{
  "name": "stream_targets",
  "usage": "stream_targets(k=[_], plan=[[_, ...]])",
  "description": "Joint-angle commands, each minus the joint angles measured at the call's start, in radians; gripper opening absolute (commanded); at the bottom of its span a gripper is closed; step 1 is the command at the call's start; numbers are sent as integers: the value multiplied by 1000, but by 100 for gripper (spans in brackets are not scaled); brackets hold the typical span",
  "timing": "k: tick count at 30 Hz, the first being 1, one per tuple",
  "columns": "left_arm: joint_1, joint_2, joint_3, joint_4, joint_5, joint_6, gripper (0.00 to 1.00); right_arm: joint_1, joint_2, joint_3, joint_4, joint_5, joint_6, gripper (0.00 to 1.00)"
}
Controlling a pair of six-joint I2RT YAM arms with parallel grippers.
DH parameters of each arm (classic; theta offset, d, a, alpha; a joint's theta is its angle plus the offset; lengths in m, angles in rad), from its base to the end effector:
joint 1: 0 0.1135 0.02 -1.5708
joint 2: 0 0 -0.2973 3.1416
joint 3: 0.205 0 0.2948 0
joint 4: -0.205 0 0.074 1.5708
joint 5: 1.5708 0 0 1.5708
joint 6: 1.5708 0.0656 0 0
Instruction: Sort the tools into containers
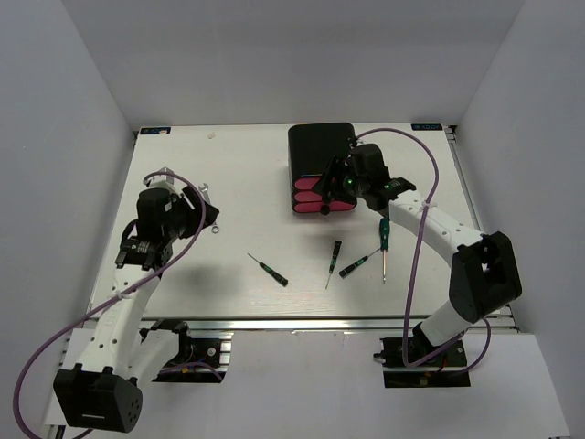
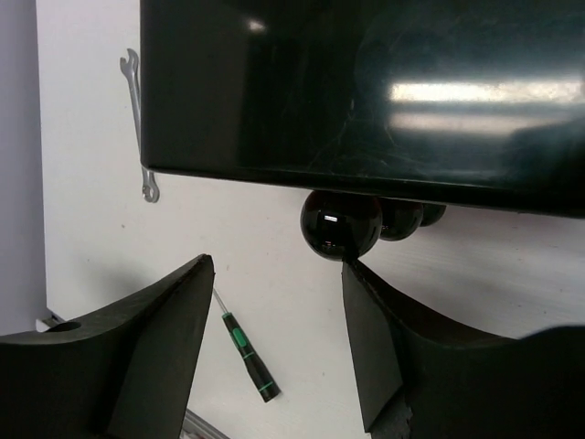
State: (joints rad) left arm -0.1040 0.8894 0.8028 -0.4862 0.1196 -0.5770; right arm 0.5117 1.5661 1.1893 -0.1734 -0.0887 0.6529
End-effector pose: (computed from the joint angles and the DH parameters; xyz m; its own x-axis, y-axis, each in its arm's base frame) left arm 0.2403 -0.0330 0.3038 -0.5624 -0.4858 -0.6691 -0.1241 0.8496 -0.5126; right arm 0.3702 0.2146 0.2875 -0.6984 0.3018 -0.6490 -0.1628 0.8160 0.5546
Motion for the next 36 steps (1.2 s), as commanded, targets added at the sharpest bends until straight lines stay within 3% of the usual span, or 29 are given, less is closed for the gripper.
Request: stream_targets(k=[1, 18, 30, 36], plan=[[-2, 2, -4, 31, 14, -3, 70, -6, 12, 41, 9, 83, -4, 64], [-2, 34, -11, 69, 28, -7, 71, -7, 26, 38, -12, 101, -45, 57], [-2, 42, -14, 70, 26, -7, 71, -19, 75, 75, 58, 153, -128, 59], [-2, 34, -25, 69, 22, -11, 71, -27, 81, 72, 103, 156, -159, 49]])
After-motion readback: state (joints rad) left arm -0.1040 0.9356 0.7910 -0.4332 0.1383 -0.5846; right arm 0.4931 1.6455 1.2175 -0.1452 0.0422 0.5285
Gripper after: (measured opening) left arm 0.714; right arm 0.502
